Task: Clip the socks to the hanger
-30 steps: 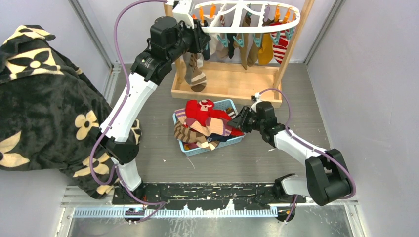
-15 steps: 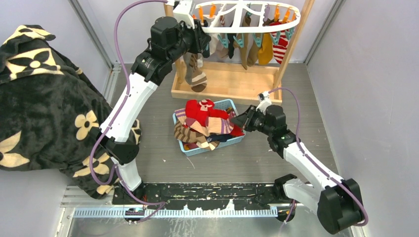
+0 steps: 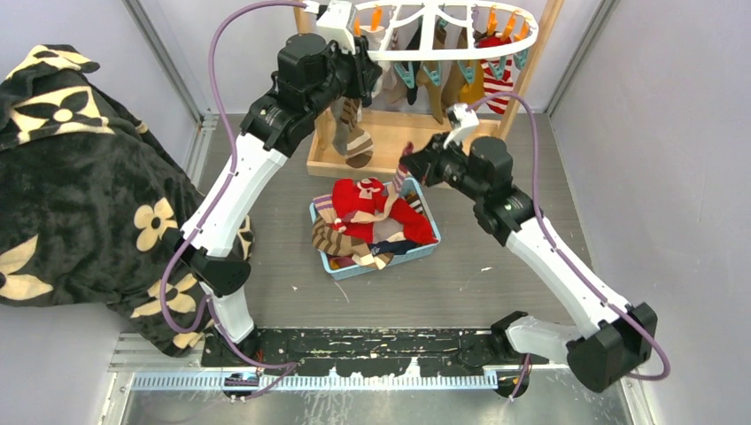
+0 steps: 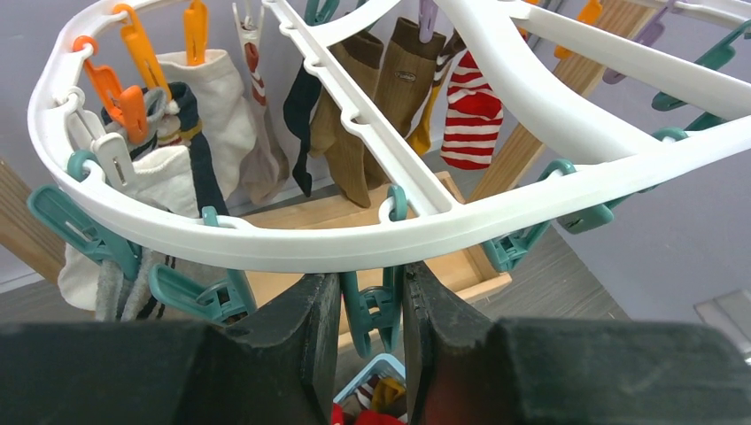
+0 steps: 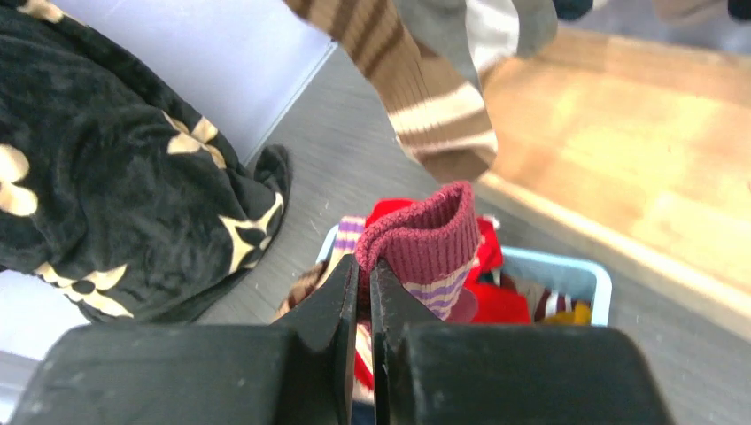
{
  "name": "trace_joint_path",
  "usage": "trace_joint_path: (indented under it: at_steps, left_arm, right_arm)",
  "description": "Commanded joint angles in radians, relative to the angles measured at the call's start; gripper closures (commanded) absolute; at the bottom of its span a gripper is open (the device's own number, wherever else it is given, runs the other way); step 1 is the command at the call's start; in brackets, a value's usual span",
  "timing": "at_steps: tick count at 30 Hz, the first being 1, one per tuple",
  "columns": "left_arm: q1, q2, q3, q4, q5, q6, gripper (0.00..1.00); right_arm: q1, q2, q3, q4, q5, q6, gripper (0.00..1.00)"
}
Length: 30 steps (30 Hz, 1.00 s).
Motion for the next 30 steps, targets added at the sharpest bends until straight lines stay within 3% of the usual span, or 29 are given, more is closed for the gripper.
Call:
trace_joint_path:
  at_steps: [1, 15, 30]
  left_arm:
    - [-0.019, -0.033, 0.016, 0.029, -0.034, 0.023, 1.00]
    - [-0.036, -0.034, -0.016, 0.110, -0.096, 0.026, 1.00]
    - [-0.048, -0.043, -0.055, 0.148, -0.129, 0.037, 1.00]
  right_arm:
    - [0.041, 0.106, 0.200, -0.019, 0.049, -0.161, 0.93]
    - [0.087, 0.351, 0.535, -0.036, 0.071, -0.383, 0.94]
    - [0.128, 0.375, 0.593, -0.032, 0.107, -0.412, 0.95]
